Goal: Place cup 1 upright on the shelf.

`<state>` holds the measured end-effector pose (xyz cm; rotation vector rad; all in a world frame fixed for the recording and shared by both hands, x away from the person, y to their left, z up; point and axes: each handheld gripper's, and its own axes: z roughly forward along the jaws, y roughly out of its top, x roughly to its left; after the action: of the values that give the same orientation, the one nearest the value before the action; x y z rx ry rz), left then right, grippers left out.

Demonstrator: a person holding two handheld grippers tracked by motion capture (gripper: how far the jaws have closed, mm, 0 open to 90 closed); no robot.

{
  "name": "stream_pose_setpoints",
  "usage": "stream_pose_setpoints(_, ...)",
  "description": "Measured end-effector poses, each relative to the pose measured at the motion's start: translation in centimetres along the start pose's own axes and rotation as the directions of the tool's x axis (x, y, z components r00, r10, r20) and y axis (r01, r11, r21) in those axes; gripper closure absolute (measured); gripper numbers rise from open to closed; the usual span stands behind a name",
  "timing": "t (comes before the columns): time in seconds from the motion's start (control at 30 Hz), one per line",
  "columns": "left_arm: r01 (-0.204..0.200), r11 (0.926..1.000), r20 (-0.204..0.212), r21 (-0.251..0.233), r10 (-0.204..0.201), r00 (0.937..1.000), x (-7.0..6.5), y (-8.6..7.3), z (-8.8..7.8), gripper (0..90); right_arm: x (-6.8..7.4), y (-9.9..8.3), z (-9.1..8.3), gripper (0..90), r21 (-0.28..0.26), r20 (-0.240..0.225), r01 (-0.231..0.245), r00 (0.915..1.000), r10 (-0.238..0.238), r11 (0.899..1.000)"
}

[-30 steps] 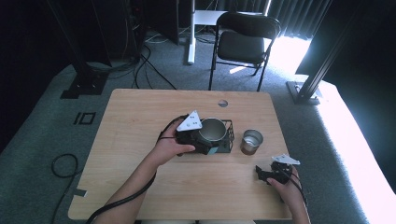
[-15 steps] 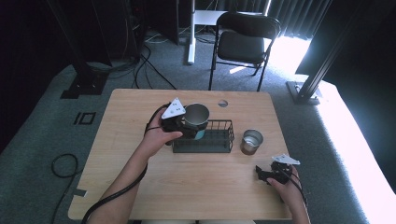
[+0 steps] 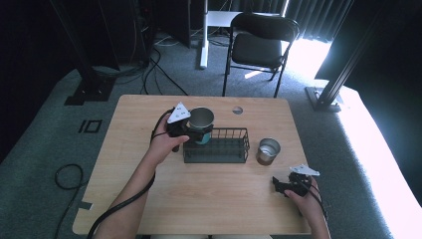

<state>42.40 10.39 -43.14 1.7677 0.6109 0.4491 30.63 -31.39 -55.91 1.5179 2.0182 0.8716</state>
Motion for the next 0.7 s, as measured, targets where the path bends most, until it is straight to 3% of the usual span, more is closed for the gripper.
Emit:
stream_pose_setpoints(0.1,0.021,0.9998,0.016,-0.004,-0.021,0.9996,0.4,-0.9,0.5,13.4,0.0,0.0,0.0,11.5,0.0,0.0,0.0,1.0,0.0,1.0)
stream_pose_setpoints(0.27,0.013,0.9998,0.014,0.013,-0.014,0.9998,0.6,-1.9,0.9,13.4,0.0,0.0,0.0,11.5,0.0,0.0,0.0,1.0,0.0,1.0)
stream_pose_setpoints(0.33,0.01,0.9993,0.007,0.036,-0.01,0.9999,0.8,-2.9,1.4,13.3,0.0,0.0,0.0,11.5,0.0,0.0,0.0,1.0,0.0,1.0)
stream_pose_setpoints(0.7,0.015,0.9988,0.023,0.047,-0.016,0.9996,1.0,-4.5,1.9,13.2,0.0,0.0,0.0,11.6,0.0,-0.001,0.001,1.0,-0.001,1.0)
